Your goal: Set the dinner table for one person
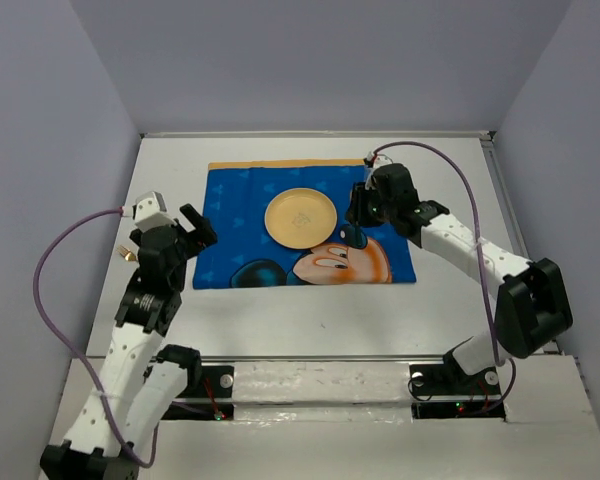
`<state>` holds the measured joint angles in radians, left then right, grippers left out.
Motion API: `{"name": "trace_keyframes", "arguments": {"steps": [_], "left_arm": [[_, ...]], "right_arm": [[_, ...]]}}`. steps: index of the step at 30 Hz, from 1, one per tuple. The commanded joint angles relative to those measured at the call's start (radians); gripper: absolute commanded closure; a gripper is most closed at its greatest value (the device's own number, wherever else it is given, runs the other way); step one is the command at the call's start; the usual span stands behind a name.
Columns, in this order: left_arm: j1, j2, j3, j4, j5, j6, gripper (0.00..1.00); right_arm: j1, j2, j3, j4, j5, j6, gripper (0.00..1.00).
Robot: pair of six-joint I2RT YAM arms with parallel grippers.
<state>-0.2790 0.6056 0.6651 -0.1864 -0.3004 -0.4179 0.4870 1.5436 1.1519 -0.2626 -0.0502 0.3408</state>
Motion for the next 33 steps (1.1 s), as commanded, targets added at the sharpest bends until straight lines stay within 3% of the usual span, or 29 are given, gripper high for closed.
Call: {"name": "trace_keyframes", "arguments": {"steps": [1,5,13,17,23,30,33], "left_arm": [[0.157,0.100,0.007,-0.018,0.004,-0.044,0.01],[0.362,0.193,-0.005,-0.022,0.014,-0.041,0.01],[0.543,0.382,-0.019,-0.042,-0.017,-0.085,0.01],[0.604,0.515,-0.005,-0.053,-0.002,-0.094,0.01],[0.692,0.562,-0.035,0.021,0.089,-0.143,0.09],[0.712,0.677,0.004,0.065,0.053,-0.150,0.10],[0.710,0.730,0.010,0.091,0.067,-0.163,0.18]], "right_arm": [[0.018,-0.083,-0.099,0.069,-0.102,-0.019,0.61],[0.018,-0.168,-0.177,0.117,-0.177,-0.008,0.61],[0.018,-0.186,-0.208,0.163,-0.206,0.001,0.61],[0.018,-0.198,-0.218,0.174,-0.214,0.003,0.61],[0.018,-0.226,-0.228,0.180,-0.249,0.010,0.61],[0.018,-0.241,-0.238,0.187,-0.258,0.015,0.61],[0.018,-0.234,-0.236,0.189,-0.249,0.018,0.61]]}}
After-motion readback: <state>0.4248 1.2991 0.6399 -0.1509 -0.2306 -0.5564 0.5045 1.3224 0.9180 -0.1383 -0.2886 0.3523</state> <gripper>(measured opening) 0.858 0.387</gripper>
